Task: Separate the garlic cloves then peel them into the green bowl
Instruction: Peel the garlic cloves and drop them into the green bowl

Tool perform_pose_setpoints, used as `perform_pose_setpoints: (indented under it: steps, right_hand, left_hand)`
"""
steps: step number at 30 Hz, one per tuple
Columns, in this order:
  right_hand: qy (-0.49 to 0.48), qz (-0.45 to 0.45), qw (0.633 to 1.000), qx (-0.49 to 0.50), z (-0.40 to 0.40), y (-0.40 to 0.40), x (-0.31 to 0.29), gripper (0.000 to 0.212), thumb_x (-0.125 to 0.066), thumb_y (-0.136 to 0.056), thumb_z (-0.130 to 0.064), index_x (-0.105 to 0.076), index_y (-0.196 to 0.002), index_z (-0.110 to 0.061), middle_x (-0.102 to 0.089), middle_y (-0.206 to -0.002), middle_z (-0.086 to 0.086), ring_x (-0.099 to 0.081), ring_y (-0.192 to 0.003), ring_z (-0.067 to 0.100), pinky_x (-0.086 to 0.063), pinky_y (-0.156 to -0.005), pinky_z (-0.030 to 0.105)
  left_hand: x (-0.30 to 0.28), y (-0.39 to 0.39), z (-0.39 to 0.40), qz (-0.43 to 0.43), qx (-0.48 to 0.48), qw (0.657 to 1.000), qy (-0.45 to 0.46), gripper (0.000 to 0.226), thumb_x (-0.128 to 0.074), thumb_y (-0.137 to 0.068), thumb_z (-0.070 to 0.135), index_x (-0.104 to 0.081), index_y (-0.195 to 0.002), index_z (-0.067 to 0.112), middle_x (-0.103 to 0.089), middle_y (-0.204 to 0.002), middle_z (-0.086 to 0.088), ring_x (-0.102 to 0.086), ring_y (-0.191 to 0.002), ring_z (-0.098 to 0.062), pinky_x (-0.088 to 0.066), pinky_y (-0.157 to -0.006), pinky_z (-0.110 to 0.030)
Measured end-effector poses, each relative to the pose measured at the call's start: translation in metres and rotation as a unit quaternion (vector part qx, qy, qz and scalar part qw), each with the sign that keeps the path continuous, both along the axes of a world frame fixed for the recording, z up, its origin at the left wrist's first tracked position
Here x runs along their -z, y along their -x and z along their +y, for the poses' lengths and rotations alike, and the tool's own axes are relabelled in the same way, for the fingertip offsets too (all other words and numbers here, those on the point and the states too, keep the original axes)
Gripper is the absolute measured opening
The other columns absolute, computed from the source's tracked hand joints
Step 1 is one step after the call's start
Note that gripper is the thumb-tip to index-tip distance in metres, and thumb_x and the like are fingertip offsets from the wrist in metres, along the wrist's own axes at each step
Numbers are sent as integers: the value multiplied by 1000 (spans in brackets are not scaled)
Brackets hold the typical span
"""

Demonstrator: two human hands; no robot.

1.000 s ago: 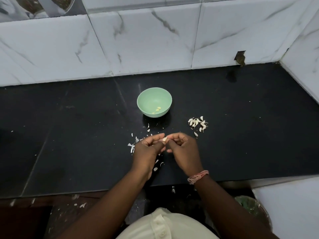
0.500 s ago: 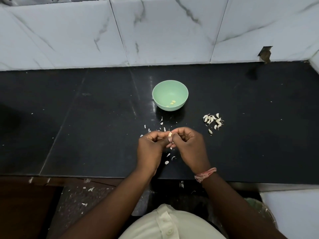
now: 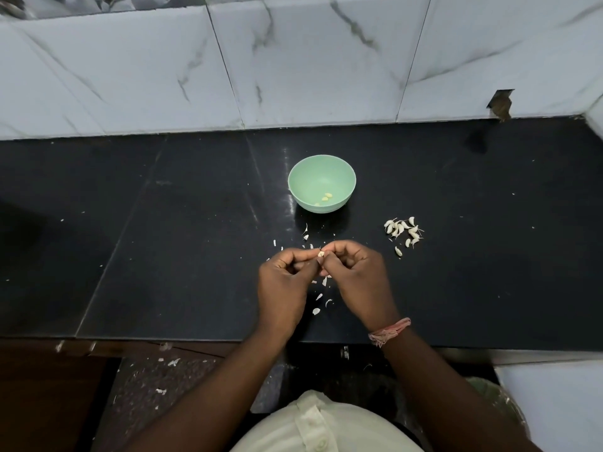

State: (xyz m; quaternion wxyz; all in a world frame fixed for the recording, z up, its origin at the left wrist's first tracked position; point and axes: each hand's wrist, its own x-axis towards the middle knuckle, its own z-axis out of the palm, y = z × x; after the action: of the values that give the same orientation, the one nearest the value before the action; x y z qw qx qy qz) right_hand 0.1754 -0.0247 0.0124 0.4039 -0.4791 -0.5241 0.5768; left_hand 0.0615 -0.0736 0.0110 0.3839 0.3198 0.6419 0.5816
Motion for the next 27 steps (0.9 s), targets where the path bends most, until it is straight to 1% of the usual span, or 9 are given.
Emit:
perform_pose_setpoints:
  steps: [4, 7, 9, 12, 15, 19, 22, 24, 27]
  right_hand:
    - [30, -7, 999, 17, 2, 4, -6, 7, -68, -88, 0, -74, -86, -3, -74, -75, 14, -68, -62, 18, -58, -63, 28]
    - [33, -22, 999, 11, 4, 4, -11, 8, -67, -87, -1, -75, -85, -1, -69, -66, 9, -63, -59, 14, -54, -56, 23]
    - [32, -28, 999, 8, 4, 4, -14, 8, -67, -88, -1, -74, -85, 0, -68, -65, 9, -62, -59, 15, -50, -53, 18]
    - [13, -36, 999, 6, 4, 4, -16, 8, -66, -89, 0, -74, -86, -1, -72, -72, 14, -68, -60, 19, -49, -52, 16]
    - [-3, -32, 999, -7, 6, 4, -14, 11, -65, -90, 1, -74, -86, -3, -75, -77, 14, -74, -65, 26, -54, -58, 21]
    - [-13, -23, 999, -18, 8, 4, -12, 16, -62, -91, 4, -75, -83, -3, -75, -77, 15, -75, -66, 22, -57, -64, 29]
    - [-19, -26, 999, -25, 9, 4, -11, 16, -61, -90, 5, -74, -83, -2, -74, -77, 16, -76, -65, 22, -56, -62, 28]
    - [-18, -29, 999, -18, 10, 4, -13, 14, -62, -90, 4, -72, -83, -2, -74, -76, 15, -75, -63, 21, -55, -59, 23]
    - [-11, -37, 999, -4, 11, 5, -16, 10, -64, -88, 2, -70, -80, -1, -72, -72, 15, -70, -56, 18, -49, -53, 19]
  left_hand:
    - [3, 2, 1, 2, -1, 1000, -27, 16, -72, -88, -4, -76, -98, 7, -77, -84, -7, -73, -76, -17, -58, -71, -29]
    - [4, 3, 1, 32, -2, 999, -37, 22, -71, -88, -6, -77, -104, 8, -76, -85, 0, -70, -78, -7, -55, -73, -20]
    - [3, 5, 2, 66, -1, 996, -53, 24, -71, -87, -7, -80, -101, 10, -75, -89, 1, -70, -82, -6, -53, -74, -18]
    - [0, 7, 3, 101, -6, 992, -77, 19, -74, -83, -8, -81, -94, 7, -77, -93, -2, -72, -89, -9, -53, -77, -17]
    - [1, 11, 6, 102, -3, 991, -84, 15, -76, -83, -6, -81, -91, 5, -76, -94, -3, -73, -90, -13, -56, -77, -21]
    - [1, 16, 8, 128, 32, 987, -88, 13, -77, -84, -2, -82, -91, 7, -76, -93, -1, -73, -89, -13, -57, -76, -22]
    - [0, 18, 9, 148, 42, 983, -95, 12, -77, -84, -3, -82, -90, 7, -76, -92, 0, -73, -89, -12, -56, -77, -22]
    - [-1, 19, 10, 127, 45, 987, -90, 13, -76, -84, -3, -81, -91, 7, -76, -90, 2, -73, -86, -11, -56, -76, -22]
    - [-3, 17, 10, 50, 59, 995, -61, 16, -74, -87, -3, -79, -97, 9, -78, -86, 0, -73, -81, -14, -57, -76, -25]
